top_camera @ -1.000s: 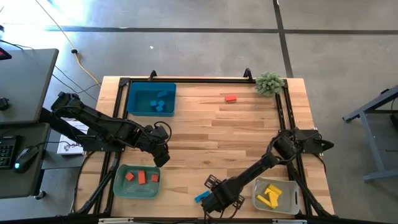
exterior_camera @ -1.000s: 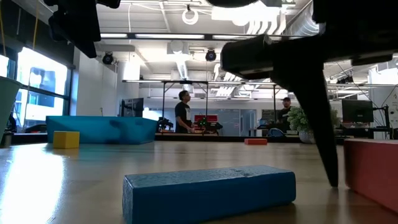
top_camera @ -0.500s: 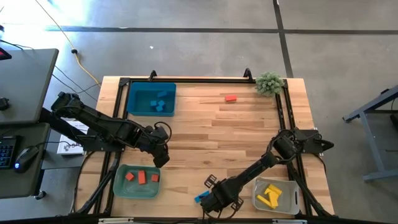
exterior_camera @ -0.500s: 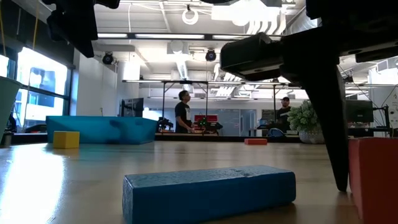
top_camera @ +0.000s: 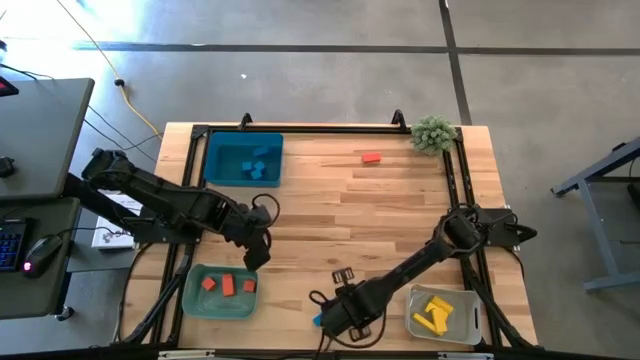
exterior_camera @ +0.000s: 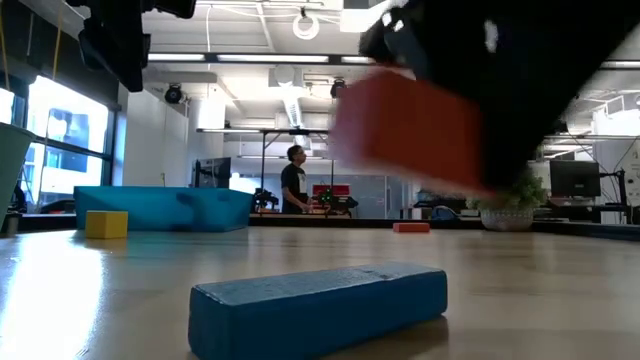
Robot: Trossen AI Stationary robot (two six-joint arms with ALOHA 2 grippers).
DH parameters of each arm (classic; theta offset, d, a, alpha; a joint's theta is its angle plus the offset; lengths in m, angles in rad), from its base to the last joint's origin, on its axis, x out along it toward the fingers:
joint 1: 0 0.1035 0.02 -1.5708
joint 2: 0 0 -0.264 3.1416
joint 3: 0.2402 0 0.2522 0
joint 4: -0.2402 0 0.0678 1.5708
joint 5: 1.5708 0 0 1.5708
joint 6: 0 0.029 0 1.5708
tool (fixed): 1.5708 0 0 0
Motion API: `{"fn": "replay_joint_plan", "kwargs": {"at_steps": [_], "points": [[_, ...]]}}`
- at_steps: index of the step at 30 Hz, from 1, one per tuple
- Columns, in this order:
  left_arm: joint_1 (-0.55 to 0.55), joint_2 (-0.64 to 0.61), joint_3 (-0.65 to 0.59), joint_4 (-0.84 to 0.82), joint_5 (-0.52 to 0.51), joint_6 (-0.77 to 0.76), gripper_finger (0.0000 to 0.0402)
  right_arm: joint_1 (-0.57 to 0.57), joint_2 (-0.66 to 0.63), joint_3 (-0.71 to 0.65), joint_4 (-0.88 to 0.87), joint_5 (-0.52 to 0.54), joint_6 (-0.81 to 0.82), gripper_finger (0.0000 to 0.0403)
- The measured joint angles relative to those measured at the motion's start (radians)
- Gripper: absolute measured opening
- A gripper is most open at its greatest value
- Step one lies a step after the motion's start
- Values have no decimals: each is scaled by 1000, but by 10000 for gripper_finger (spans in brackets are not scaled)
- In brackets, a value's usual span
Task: Sort & place blocks by color
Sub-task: Put the orange block into the green bin
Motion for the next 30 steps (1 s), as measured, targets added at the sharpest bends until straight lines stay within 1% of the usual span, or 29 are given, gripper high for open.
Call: {"fn": "replay_joint_plan", "kwargs": {"at_steps": [7,13,19,26,30], "points": [[91,0,0,21,43,99,204,-8,-2,120,-24,142,183,107],[207,0,0,33,104,195,204,-24,-2,181,-64,248,256,107],[335,0,0,33,182,258,204,-52,-2,223,-154,330,261,107],[457,0,0,37,279,302,204,-123,-2,270,-257,410,257,107],[522,0,0,60,326,302,204,-165,-2,300,-313,412,211,107]]}}
